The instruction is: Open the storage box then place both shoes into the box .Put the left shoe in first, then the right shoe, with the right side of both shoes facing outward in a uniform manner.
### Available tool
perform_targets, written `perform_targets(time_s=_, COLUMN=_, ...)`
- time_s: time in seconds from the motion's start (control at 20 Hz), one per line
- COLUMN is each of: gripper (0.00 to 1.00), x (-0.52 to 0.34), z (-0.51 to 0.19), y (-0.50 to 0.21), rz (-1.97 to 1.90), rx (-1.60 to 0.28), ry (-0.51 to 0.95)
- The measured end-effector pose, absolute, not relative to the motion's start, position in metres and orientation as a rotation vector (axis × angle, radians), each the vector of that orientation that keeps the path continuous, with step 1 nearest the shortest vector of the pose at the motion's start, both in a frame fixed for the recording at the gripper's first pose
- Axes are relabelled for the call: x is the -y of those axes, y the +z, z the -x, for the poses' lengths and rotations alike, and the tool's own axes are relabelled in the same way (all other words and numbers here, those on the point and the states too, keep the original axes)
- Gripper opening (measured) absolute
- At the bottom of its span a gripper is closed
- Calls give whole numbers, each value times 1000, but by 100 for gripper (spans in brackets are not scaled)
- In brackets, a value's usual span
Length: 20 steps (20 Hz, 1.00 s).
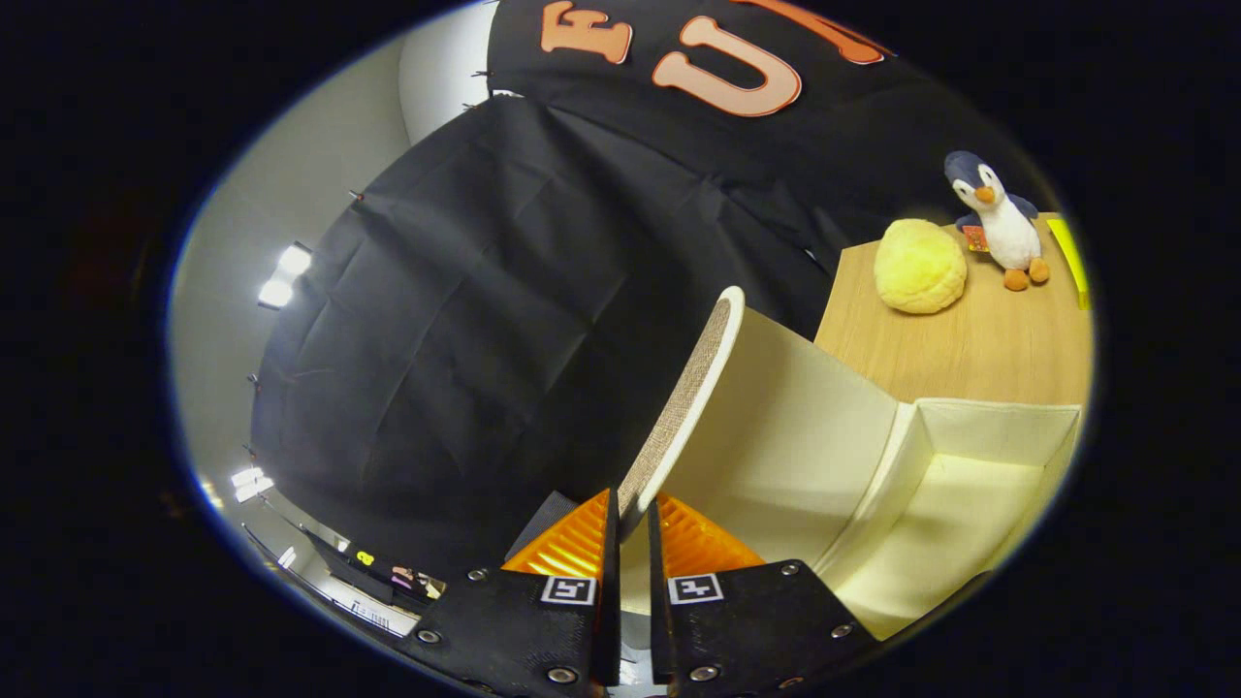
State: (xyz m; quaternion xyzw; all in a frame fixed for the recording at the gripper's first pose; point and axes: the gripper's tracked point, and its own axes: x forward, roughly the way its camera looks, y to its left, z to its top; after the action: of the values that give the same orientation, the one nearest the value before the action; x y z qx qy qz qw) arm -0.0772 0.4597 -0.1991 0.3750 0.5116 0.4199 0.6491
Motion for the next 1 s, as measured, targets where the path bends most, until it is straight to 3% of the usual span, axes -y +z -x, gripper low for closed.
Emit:
perform_targets(time_s=0.15, gripper=15, x=-487, z=74, y=-219, rz=-797, rx=-1189, ry=908)
perform_targets(time_s=0.3, gripper=54, x=-481, z=77, y=-225, rz=-725, rx=-1169, ry=904)
perform_targets(time_s=0.4, gripper=70, x=-459, z=77, y=-233, rz=-648, rx=-1135, ry=882)
perform_targets(time_s=0.7, gripper=83, x=-336, z=68, y=-283, rz=-441, rx=-1091, ry=709)
perform_targets(time_s=1.0, gripper=84, x=-194, z=93, y=-334, rz=-288, rx=-1146, ry=473)
